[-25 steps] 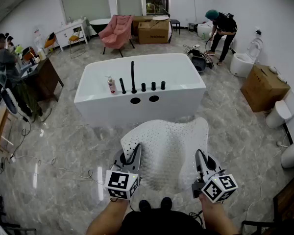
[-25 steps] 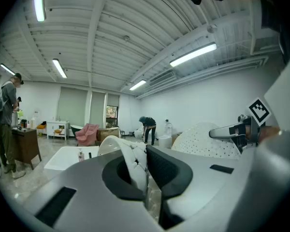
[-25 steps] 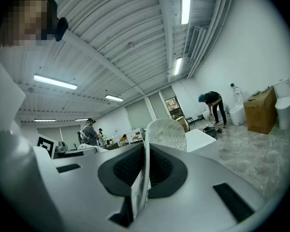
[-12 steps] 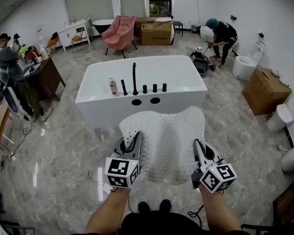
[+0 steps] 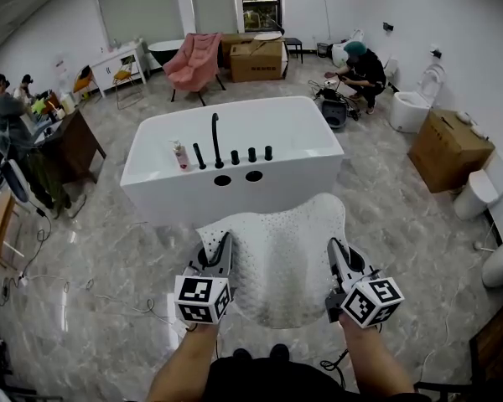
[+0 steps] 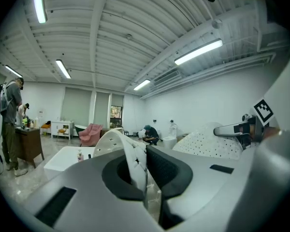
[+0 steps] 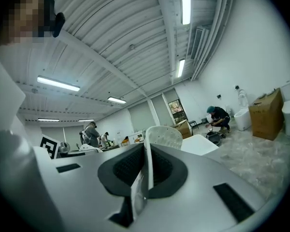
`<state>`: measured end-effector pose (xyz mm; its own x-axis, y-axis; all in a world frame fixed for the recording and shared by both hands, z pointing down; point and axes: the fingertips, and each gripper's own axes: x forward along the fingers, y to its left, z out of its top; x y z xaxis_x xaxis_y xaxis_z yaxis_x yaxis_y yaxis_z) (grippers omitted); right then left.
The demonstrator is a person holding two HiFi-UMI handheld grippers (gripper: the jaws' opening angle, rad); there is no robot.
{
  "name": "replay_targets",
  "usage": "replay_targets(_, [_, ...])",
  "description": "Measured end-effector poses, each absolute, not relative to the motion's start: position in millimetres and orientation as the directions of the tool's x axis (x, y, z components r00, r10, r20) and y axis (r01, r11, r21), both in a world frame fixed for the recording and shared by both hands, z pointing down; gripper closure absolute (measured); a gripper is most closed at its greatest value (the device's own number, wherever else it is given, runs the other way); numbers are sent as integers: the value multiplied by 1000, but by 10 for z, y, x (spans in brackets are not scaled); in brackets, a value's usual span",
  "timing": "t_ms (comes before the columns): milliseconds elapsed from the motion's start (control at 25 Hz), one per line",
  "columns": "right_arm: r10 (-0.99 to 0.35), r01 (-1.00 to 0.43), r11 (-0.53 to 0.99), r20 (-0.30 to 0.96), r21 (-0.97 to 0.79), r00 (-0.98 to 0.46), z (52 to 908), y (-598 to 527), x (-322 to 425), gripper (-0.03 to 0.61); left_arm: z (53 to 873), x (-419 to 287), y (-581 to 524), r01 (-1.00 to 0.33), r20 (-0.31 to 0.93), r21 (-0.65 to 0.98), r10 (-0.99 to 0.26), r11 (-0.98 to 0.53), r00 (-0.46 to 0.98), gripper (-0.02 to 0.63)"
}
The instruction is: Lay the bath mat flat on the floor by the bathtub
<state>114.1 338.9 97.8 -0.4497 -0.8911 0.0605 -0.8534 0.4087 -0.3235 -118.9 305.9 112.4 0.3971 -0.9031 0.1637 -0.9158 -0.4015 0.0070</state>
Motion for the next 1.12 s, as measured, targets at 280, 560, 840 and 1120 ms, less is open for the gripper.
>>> replay_targets(280, [-897, -862, 408, 43, -301, -439, 1012, 3412, 1338, 557, 1064, -907, 3046, -914, 144, 10, -904, -405, 402, 594])
replay_targets(560, [-894, -856, 413, 39, -310, -446, 1005, 3415, 1445, 557, 1077, -742, 2974, -905, 139, 16, -895, -426, 424, 594])
replay_targets(840, [-885, -855, 405, 94, -323, -455, 1176, 3194, 1516, 557, 1229, -612, 2652, -896, 149, 47, -884, -441, 442, 593])
replay_targets(1120, [-880, -859, 392, 139, -329, -455, 1296, 2584, 1459, 557, 1313, -707, 2032, -895, 170, 56, -879, -442, 445, 592])
